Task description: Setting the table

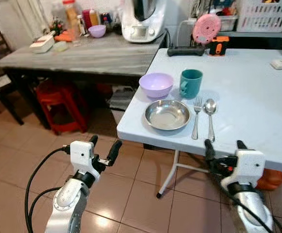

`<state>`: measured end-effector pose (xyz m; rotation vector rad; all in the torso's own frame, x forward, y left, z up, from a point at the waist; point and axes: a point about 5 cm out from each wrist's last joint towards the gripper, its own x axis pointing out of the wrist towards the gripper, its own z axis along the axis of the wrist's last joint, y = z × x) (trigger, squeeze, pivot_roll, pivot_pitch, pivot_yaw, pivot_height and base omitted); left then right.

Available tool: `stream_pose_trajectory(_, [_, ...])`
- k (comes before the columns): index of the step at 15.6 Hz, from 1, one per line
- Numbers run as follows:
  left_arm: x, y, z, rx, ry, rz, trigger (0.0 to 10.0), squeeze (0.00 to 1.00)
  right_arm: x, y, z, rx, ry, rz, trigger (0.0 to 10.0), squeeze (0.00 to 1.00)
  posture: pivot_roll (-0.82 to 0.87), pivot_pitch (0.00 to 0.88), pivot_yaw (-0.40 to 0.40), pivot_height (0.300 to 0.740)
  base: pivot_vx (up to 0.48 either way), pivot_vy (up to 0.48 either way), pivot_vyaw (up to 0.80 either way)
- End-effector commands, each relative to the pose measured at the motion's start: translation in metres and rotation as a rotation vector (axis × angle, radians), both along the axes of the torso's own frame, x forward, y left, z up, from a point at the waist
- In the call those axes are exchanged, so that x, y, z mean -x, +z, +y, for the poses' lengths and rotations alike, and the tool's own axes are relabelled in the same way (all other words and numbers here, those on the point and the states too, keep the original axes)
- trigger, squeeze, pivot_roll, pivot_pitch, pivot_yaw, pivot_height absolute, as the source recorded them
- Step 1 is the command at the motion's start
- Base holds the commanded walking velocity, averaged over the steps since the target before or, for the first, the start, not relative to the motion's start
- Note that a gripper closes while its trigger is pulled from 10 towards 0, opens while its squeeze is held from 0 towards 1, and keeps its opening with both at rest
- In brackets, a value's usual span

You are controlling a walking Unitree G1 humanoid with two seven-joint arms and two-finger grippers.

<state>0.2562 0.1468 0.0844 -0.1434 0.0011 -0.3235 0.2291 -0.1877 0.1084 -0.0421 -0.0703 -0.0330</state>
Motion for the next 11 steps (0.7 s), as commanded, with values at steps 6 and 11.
stream_pose_trajectory(6, [0.003, 0.0027, -0.0024, 0.028, -0.034, -0.006, 10.0, 0.0, -0.0002, 0.0049, 0.0013, -0.005, 0.009, -0.018, 10.0, 0.0, -0.04, 0.0, 0.096, 0.74, 0.282, 0.0, 0.0])
stream_pose_trajectory(11, [0.0018, 0.0074, -0.0037, 0.046, -0.042, -0.023, 10.0, 0.0, -0.0023, 0.0119, 0.0038, 0.006, 0.028, -0.051, 10.0, 0.0, -0.04, 0.0, 0.092, 0.74, 0.34, 0.0, 0.0])
